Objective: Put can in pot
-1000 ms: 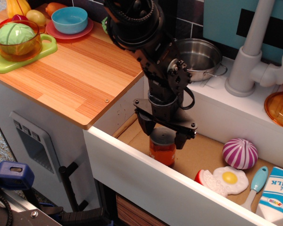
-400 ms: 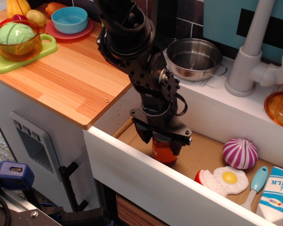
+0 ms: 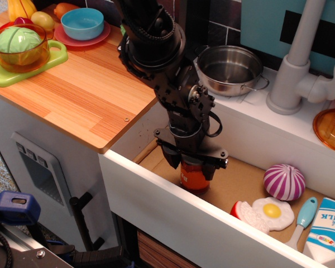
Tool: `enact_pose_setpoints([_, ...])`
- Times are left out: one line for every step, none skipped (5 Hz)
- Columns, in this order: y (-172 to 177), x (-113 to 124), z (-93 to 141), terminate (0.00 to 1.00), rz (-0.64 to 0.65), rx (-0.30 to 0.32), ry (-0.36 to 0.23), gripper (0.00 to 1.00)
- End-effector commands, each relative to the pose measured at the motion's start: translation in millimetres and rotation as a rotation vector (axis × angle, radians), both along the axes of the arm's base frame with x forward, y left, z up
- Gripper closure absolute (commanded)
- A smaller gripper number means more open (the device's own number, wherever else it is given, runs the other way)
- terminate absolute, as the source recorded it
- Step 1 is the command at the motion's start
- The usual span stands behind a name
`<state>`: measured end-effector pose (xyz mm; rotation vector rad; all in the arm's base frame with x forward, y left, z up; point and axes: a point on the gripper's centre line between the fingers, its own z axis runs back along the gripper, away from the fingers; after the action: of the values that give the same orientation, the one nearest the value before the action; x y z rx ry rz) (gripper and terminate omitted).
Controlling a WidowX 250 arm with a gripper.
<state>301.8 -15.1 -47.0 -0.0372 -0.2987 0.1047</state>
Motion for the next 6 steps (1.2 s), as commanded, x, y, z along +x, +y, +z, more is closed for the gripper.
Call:
enact_pose_setpoints([3, 6, 62, 0.00, -0.002, 0.100, -0.039, 1.00])
enact_pose_setpoints([19, 10, 112, 0.00, -0.035, 0.210, -0.048, 1.00])
enact_pose_setpoints([26, 33, 163, 0.00, -0.110, 0.296, -0.117, 1.00])
enact_pose_setpoints([19, 63, 195, 0.00, -0.211, 0.374, -0.172, 1.00])
enact_pose_setpoints([13, 80, 202, 0.00, -0.259, 0.398, -0.217, 1.00])
enact_pose_setpoints([17, 97, 193, 0.00, -0.301, 0.362, -0.274, 1.00])
